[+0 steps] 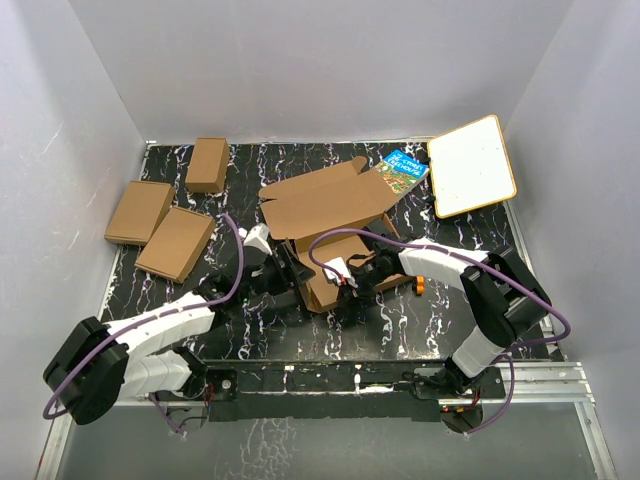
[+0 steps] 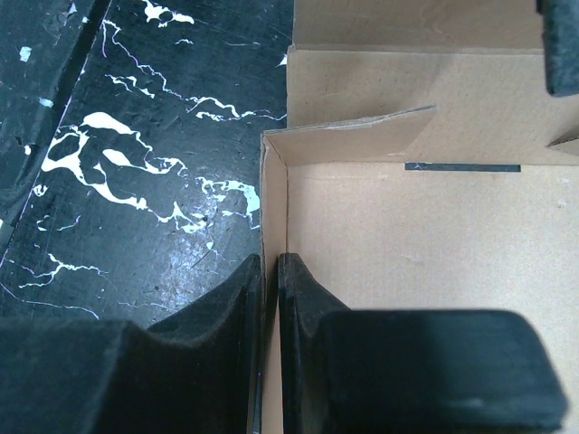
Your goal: Fold the paper box
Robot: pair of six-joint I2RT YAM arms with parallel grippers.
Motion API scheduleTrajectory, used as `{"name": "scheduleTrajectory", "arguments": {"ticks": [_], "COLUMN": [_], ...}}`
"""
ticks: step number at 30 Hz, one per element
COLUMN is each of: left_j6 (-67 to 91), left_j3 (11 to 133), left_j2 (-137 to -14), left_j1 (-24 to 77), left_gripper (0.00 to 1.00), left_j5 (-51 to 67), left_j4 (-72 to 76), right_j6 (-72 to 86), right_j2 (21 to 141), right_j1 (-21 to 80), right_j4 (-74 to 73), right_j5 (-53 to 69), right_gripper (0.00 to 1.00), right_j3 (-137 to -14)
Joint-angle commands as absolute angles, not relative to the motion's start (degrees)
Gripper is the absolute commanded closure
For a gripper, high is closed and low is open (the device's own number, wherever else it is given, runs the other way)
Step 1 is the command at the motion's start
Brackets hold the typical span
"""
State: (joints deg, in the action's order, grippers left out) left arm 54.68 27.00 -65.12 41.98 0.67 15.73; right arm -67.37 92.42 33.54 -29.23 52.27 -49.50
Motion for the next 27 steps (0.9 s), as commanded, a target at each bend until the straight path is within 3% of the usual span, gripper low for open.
{"name": "scheduleTrajectory", "arguments": {"ticks": [1, 9, 20, 25, 27], "left_j6": [55.54, 59.44, 60.03, 61.74, 62.91], "left_j3": [23.31, 14.59, 9.54, 9.4, 8.89], "left_j2": [-63.83, -64.46, -64.8, -67.93, -69.69], "left_j1": [41.04, 40.25, 40.17, 40.08, 40.01], "left_gripper": [0.37, 0.35, 0.19, 0.19, 0.24], "left_j5": [2.55, 1.65, 2.61, 2.99, 2.68], "left_j4": [25.32, 43.12, 59.61, 60.11, 61.95], "right_j6": [-67.33, -67.37, -67.41, -67.42, -67.46], "right_j2": [92.55, 92.55, 92.56, 92.57, 92.6], "right_j1": [33.79, 33.82, 33.84, 33.78, 33.81], "right_j4": [-26.62, -26.65, -26.74, -26.81, -26.9], "right_j5": [53.87, 53.76, 53.79, 53.75, 53.73], "right_gripper": [0.84, 0.84, 0.84, 0.84, 0.84], "right_j3": [-50.2, -50.23, -50.27, -50.26, -50.22]}}
